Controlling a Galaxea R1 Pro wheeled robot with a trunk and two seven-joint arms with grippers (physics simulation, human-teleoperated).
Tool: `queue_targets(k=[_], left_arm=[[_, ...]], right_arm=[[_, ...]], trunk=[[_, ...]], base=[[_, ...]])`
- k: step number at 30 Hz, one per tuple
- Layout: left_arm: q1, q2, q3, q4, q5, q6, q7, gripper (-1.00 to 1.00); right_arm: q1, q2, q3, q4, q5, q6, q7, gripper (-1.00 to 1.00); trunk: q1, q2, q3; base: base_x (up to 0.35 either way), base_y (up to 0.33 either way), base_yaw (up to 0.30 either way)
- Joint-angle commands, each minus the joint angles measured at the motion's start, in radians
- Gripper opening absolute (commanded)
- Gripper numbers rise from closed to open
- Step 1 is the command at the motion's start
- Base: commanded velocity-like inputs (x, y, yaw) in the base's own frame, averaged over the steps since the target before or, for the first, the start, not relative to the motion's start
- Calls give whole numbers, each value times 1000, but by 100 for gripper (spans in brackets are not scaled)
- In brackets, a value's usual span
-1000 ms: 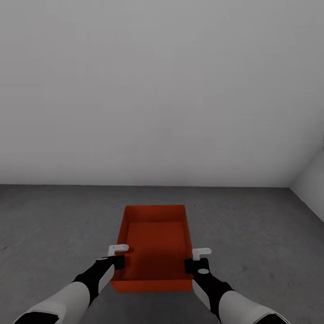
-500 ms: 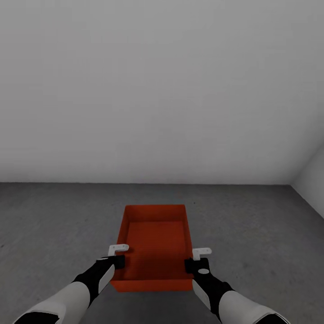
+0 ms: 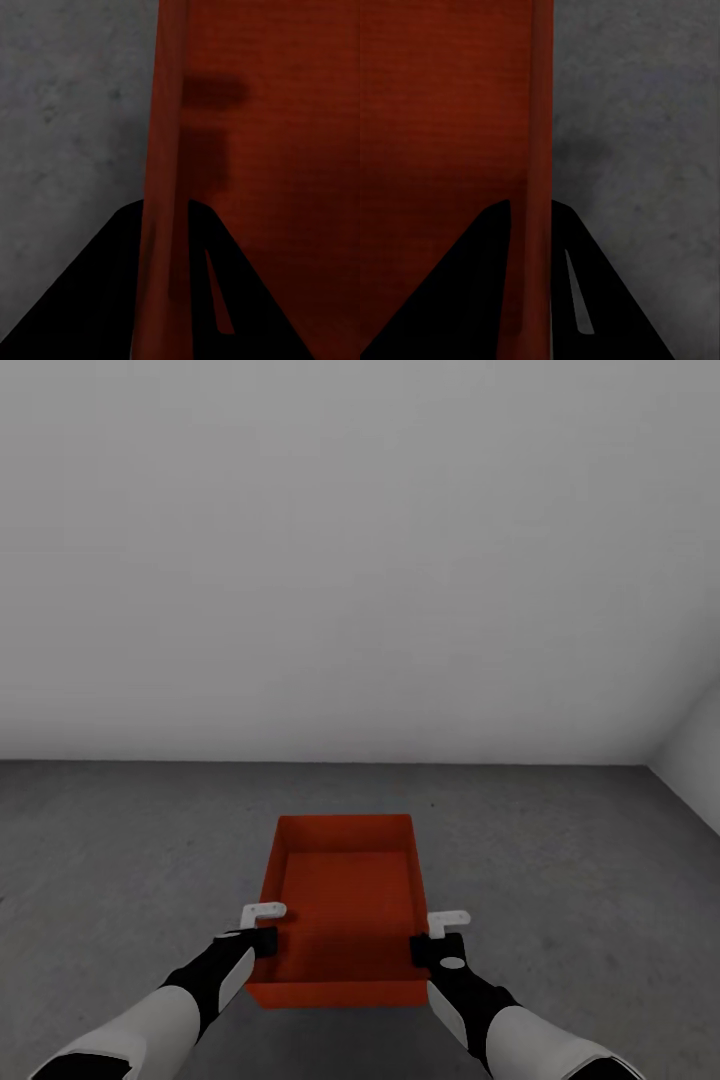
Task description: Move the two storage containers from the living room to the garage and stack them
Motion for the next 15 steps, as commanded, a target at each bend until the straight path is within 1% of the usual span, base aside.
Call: queue_targets(k=[1,15], left_arm=[[-1,9,30,-6,-15,-55,12,-100],[-1,9,30,-6,-15,-55,12,-100]], right_arm=[[0,-2,-43,4,-20,-8,-56,-100],[0,-3,-43,4,-20,-9,-56,-100]], trunk=[[4,-8,-4],[57,-106,-48]], base=[[0,0,0],[0,0,0]])
